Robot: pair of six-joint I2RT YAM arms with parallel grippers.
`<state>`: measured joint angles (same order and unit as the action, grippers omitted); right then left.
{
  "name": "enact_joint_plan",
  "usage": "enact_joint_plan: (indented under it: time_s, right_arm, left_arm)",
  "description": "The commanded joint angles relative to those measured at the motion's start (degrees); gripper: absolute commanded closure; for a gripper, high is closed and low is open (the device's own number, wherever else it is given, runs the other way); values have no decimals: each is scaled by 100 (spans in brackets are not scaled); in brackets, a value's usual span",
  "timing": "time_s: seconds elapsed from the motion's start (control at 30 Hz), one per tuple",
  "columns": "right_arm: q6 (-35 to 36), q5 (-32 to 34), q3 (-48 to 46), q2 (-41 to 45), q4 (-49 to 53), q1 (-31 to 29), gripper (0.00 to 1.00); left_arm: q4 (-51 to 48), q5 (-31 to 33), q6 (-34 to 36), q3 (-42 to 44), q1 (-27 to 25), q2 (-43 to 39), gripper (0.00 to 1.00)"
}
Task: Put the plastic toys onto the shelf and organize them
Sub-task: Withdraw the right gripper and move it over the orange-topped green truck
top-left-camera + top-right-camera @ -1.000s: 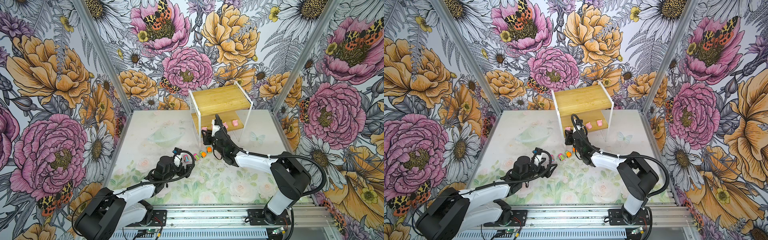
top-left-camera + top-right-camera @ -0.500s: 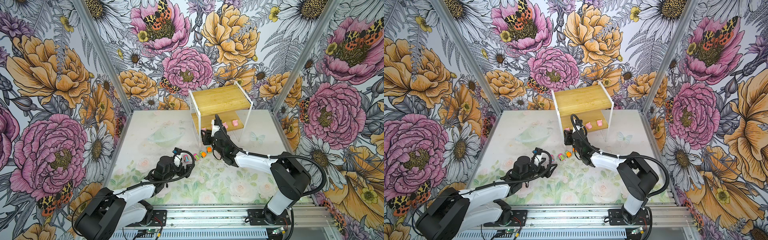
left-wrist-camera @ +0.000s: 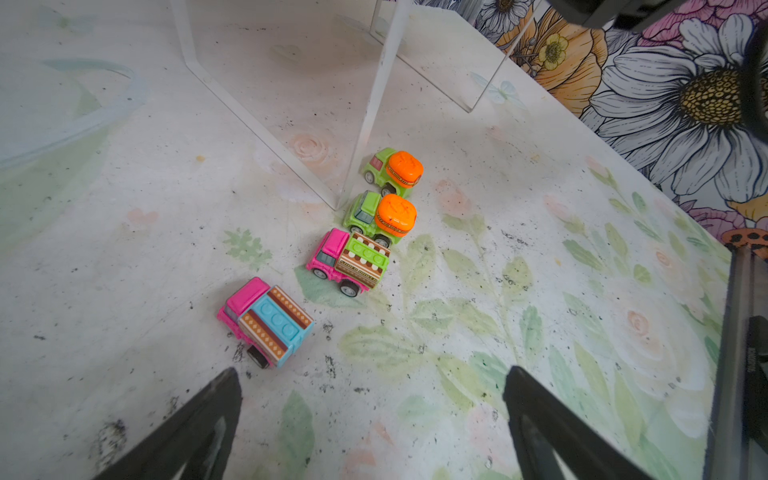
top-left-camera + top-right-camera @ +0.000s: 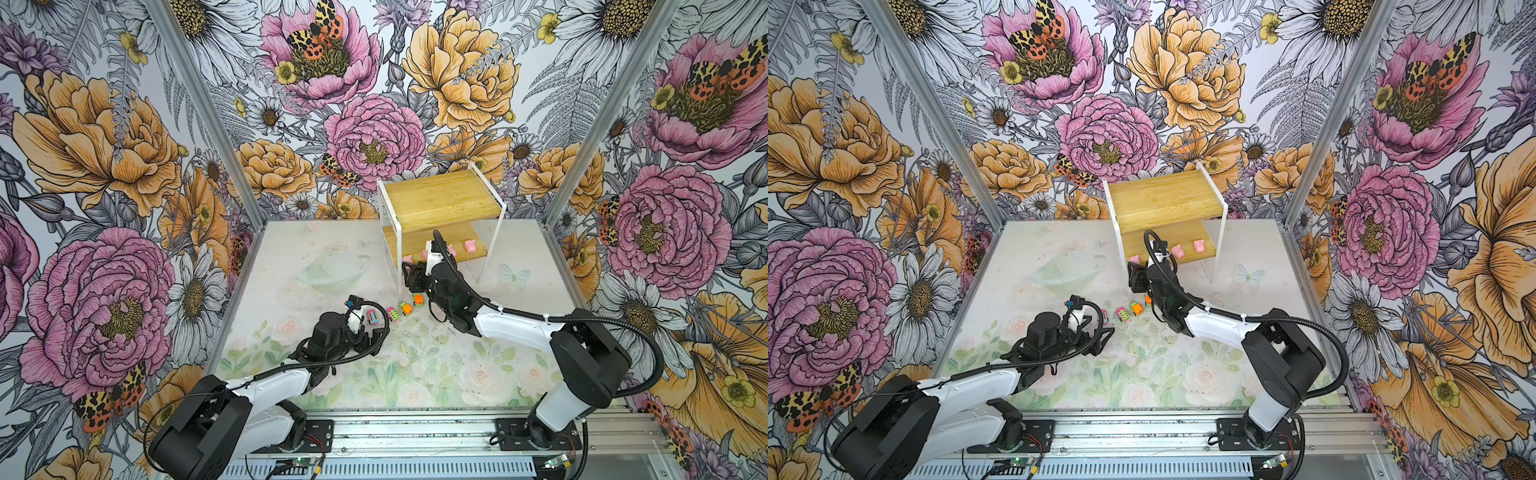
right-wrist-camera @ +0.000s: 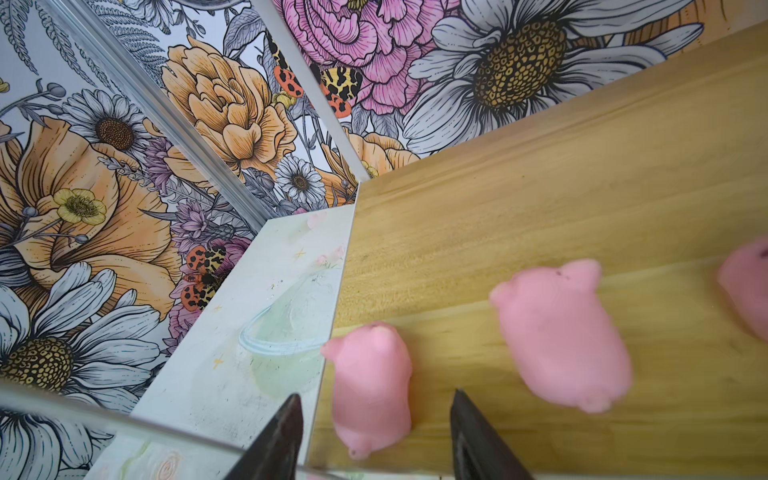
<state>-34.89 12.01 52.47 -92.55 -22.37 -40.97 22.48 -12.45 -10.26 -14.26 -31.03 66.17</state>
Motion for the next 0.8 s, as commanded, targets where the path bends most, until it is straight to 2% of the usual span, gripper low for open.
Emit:
enact_joint_plan:
  time_s: [0.0, 0.1, 0.3, 0.4, 0.53, 0.77]
  right_arm:
    - [96, 29, -268, 325, 438, -16, 41]
    - [332, -148, -546, 642, 597, -16, 40]
    - [1505, -1088, -1328, 1426, 929, -8, 40]
    - [1962, -1193, -1701, 1622, 994, -1, 41]
    - [2395, -1125, -2210, 1598, 502, 25, 41]
    - [2496, -1350, -2419, 889, -444, 285, 43]
  left_arm:
    - [86, 73, 86, -106, -53, -8, 1]
    - [79, 74, 88, -103, -52, -20, 1]
    - [49, 76, 86, -113, -61, -25, 1]
    - [49, 84, 88, -125, -66, -12, 1]
    - [37, 115, 87, -121, -70, -21, 1]
    - [-7, 193, 59, -133, -70, -53, 1]
